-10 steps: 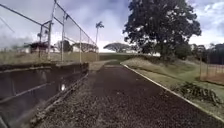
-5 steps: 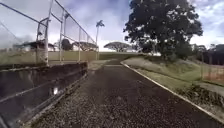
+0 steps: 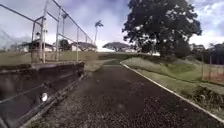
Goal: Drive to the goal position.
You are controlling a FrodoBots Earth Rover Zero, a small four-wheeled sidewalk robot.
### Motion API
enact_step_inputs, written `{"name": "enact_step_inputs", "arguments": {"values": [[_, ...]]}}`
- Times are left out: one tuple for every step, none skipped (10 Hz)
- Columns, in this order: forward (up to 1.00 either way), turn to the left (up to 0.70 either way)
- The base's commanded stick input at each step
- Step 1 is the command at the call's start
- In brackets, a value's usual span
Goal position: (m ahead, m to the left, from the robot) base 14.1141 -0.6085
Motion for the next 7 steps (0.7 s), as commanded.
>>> {"name": "enact_step_inputs", "arguments": {"values": [[0.5,0.0],[0.5,0.0],[0.5,0.0],[0.5,0.0],[0.5,0.0],[0.5,0.0],[0.5,0.0]]}}
